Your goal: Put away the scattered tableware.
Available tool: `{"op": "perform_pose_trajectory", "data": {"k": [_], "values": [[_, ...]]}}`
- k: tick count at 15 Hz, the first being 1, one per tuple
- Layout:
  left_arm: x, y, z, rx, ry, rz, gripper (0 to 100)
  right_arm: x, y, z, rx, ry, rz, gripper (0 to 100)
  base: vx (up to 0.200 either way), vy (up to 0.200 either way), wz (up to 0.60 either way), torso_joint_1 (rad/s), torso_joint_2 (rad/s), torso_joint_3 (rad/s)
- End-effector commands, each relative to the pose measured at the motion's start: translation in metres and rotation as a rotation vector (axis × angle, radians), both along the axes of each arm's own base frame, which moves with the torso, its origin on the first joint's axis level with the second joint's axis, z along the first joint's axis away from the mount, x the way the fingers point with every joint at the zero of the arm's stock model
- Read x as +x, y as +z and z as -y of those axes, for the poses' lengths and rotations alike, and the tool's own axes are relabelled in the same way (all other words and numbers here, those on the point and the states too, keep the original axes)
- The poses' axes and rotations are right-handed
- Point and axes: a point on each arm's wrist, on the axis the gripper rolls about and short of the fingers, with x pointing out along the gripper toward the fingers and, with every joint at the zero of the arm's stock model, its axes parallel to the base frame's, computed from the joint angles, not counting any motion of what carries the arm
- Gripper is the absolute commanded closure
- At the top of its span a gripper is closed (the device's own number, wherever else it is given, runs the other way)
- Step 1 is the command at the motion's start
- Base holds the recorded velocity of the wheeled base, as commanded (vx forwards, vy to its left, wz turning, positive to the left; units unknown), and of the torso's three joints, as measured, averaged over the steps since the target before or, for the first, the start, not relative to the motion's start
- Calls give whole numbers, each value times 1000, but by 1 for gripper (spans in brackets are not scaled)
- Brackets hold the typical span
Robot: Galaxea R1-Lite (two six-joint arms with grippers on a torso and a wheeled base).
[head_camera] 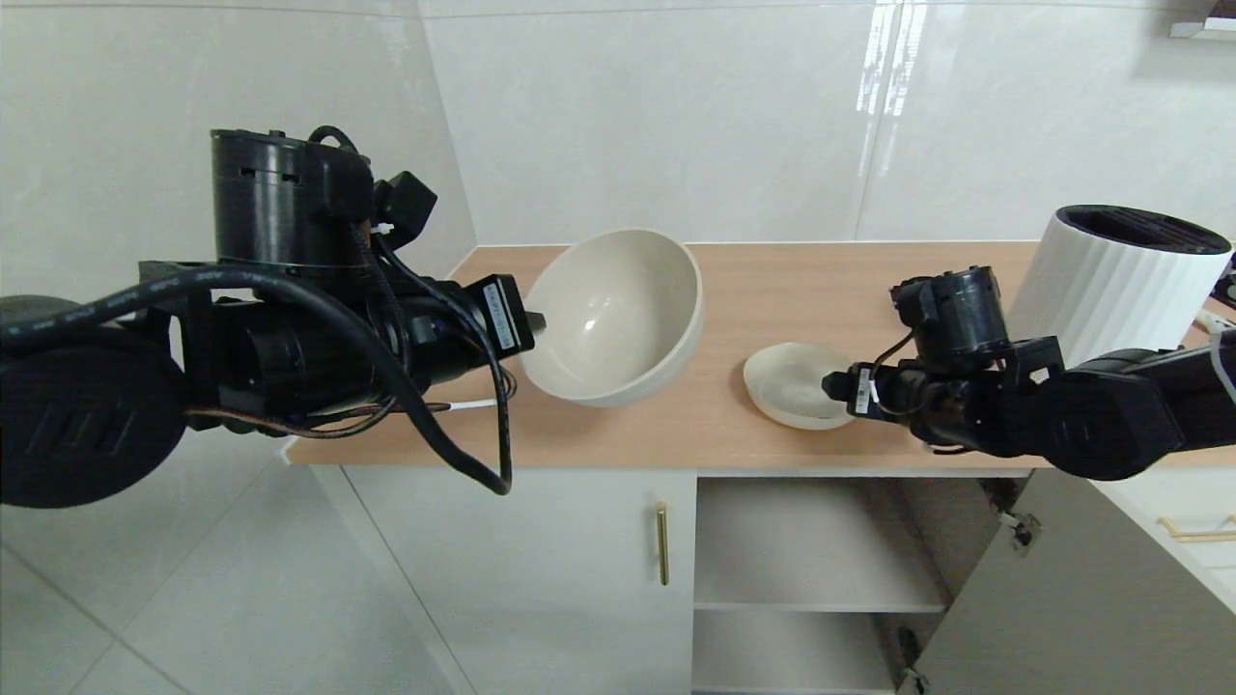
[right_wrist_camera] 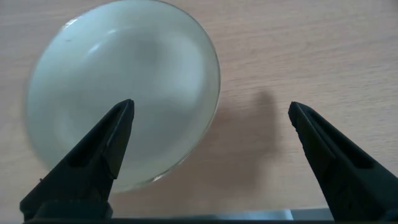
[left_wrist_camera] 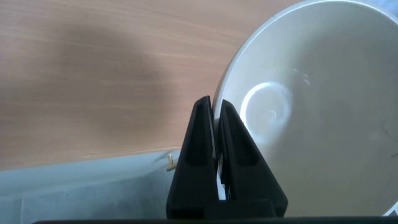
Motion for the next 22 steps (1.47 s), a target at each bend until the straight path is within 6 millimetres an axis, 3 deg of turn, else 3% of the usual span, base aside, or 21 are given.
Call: {"op": "perform_pose_trajectory", "data": {"k": [1,4,5,13,15,20,22], "values": [[0,0,0,-1,0,1,100,5,-9,-2,-12,-9,-17,0,0,0,0,0,0,0],[2,-3,1,5,-2,-8,100,5,-8,-2,-11,-11,-14,0,0,0,0,0,0,0],[2,-4,2,6,-2,-9,100,6,-8,-2,-12,-11,-16,100,0,0,0,0,0,0],[1,-6,3,9,-8,-16,100,5,-7,-2,-5,-14,-11,100,0,0,0,0,0,0],[0,-4,3,5,-7,-11,100,-1,4,1,19,-18,14,100,0,0,0,0,0,0],[-18,-16,-8,61,-20,-8,100,-48,51,21,97,52,79,100,0,0,0,0,0,0],[-35,-22,-12,104,-53,-8,100,-72,68,30,117,112,48,100,0,0,0,0,0,0]]}}
